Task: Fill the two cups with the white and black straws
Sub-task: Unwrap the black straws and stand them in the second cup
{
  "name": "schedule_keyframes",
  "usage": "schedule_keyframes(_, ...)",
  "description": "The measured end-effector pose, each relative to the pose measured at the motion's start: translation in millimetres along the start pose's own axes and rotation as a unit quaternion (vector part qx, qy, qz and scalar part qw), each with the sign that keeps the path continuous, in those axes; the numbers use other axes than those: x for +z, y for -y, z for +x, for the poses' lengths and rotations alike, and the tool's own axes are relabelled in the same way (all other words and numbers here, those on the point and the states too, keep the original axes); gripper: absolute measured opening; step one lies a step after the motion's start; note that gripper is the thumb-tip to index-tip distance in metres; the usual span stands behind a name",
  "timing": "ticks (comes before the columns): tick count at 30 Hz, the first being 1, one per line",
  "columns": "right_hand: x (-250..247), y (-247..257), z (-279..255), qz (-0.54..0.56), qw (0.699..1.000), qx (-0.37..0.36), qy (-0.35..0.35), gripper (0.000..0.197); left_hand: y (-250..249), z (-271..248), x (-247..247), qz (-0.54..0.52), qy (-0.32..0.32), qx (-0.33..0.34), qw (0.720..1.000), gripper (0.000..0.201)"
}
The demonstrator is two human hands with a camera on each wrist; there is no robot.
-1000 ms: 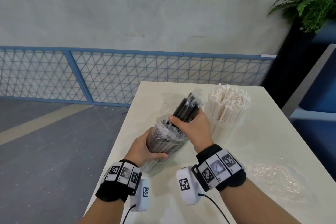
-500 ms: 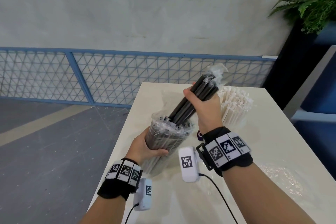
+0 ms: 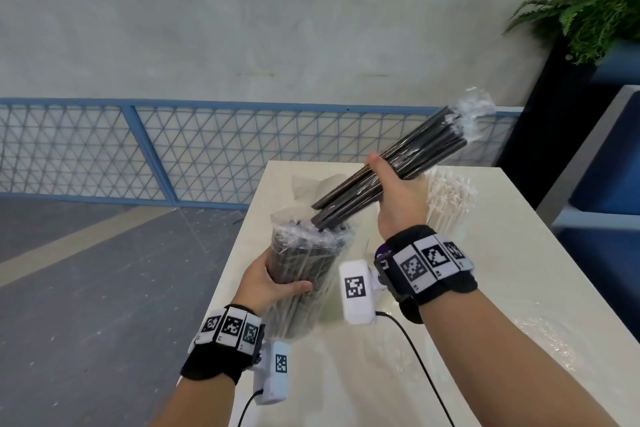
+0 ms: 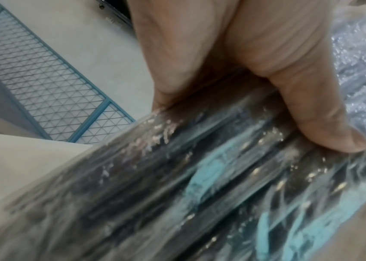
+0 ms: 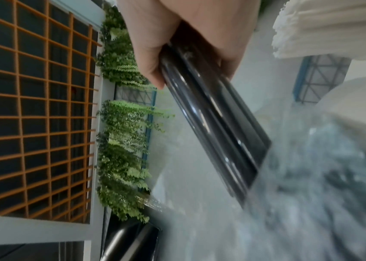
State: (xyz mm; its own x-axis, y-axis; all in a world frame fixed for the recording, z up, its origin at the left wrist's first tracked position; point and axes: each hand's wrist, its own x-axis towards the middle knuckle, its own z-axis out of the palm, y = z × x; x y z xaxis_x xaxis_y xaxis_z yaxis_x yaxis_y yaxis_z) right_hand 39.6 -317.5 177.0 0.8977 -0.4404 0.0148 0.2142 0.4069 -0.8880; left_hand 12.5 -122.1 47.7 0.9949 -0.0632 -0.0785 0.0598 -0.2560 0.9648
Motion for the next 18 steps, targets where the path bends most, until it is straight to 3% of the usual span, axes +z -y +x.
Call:
schedule_keyframes(6,-3,14,9,0.064,0.997,0.016,-0.044,0.045,11,5,-8,-0.050,-0.040,-0.019,0.998,0.055)
schedule_keyframes(12,-6,24,21,0.077,0.993,-0.028,-0.083,0.032,17,11,-15,-0.105,-0.092,-0.037,0.989,0.047)
schedule_keyframes(15,-1,9,23,-0.020,0.995,-0.084,-0.044,0.032,21,13,-17,-0.105,-0.100,-0.037,0.989,0.047)
schedule_keyframes(18,2,-21,23,-0.125,0.988,-0.095,0.011,0.033,21,11,-14,-0.098,-0.090,-0.019,0.991,0.046)
